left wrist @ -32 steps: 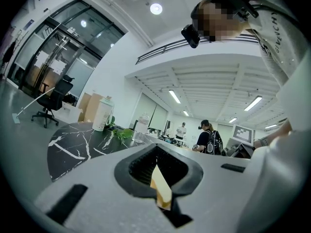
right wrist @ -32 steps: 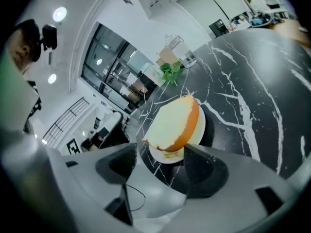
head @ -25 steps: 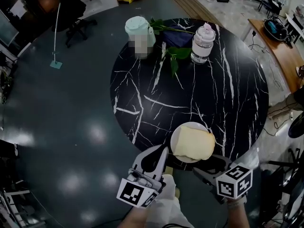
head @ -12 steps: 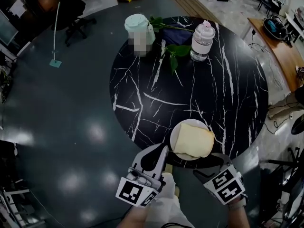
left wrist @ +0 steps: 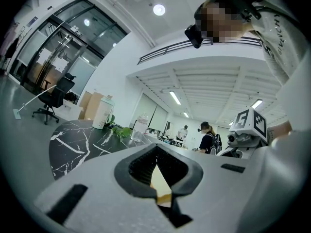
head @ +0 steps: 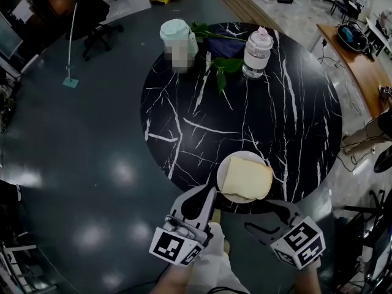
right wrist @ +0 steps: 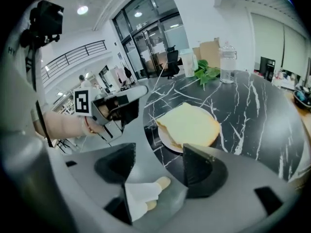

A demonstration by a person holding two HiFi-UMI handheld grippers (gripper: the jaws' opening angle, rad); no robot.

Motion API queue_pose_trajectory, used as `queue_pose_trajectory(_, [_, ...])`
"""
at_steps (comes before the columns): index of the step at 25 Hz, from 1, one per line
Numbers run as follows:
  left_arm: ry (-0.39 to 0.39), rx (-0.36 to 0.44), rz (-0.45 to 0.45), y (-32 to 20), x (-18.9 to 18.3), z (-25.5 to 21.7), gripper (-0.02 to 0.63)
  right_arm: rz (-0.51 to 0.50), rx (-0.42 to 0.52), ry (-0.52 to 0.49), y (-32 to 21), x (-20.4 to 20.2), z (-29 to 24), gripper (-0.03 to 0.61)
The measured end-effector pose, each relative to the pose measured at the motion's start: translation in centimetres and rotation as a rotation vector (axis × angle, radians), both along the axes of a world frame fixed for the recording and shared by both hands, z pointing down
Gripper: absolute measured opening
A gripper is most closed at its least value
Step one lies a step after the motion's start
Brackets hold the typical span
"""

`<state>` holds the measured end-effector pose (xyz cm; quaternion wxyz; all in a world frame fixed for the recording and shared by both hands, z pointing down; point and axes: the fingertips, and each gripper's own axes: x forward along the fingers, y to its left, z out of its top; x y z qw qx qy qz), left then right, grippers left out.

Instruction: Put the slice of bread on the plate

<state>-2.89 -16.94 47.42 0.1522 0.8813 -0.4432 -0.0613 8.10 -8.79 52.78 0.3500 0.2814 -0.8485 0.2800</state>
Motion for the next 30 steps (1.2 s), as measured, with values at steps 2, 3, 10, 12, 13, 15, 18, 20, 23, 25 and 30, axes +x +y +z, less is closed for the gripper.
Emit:
queue_pose_trajectory(2, [0.002, 0.003, 0.004, 0.3, 0.2, -0.2, 0.008, 0.005, 0.024, -0.033, 0.2, -0.6, -0.5, 0.296])
queue_pose_trajectory(3, [0.003, 0.005, 0.006, 0.4, 0.3, -0.3, 0.008, 0.006, 0.039, -0.041, 0.3, -0.8, -0.8, 0.296])
queue_pose_trajectory(10, [0.006, 0.012, 0.008, 1.5, 0.3, -1.3, 0.008, 0.099, 0.167, -0.140, -0.2, -0.9, -4.1, 0.111])
queue_pose_trajectory(12, [0.007, 0.013, 0.009, 1.7, 0.3, -1.6, 0.008, 0.123, 0.212, -0.173, -0.4, -0.8, -5.4, 0.070])
queue_pose_trajectory(13, [0.008, 0.014, 0.011, 1.9, 0.3, -1.9, 0.008, 0.132, 0.235, -0.186, -0.4, -0.7, -6.1, 0.050])
queue_pose_trajectory(15, [0.014, 0.015, 0.017, 2.2, 0.5, -2.4, 0.008, 0.148, 0.277, -0.209, -0.3, -0.6, -7.3, 0.034])
queue_pose_trajectory(18, [0.030, 0.009, 0.031, 3.1, 1.0, -3.2, 0.008, 0.169, 0.316, -0.240, 0.0, -0.5, -8.6, 0.025])
queue_pose_trajectory(20, [0.037, 0.005, 0.042, 3.9, 1.4, -3.8, 0.008, 0.181, 0.332, -0.254, 0.4, -0.6, -9.4, 0.021])
queue_pose_trajectory(23, [0.044, 0.006, 0.054, 5.0, 1.8, -4.6, 0.008, 0.189, 0.368, -0.263, 0.7, -0.7, -10.5, 0.015])
queue_pose_trajectory(25, [0.043, 0.008, 0.066, 5.4, 2.0, -5.2, 0.008, 0.180, 0.398, -0.262, 0.7, -0.8, -11.3, 0.012])
queue_pose_trajectory(30, [0.036, 0.000, 0.087, 6.8, 1.9, -6.9, 0.008, 0.163, 0.422, -0.261, 1.5, -1.2, -13.0, 0.009])
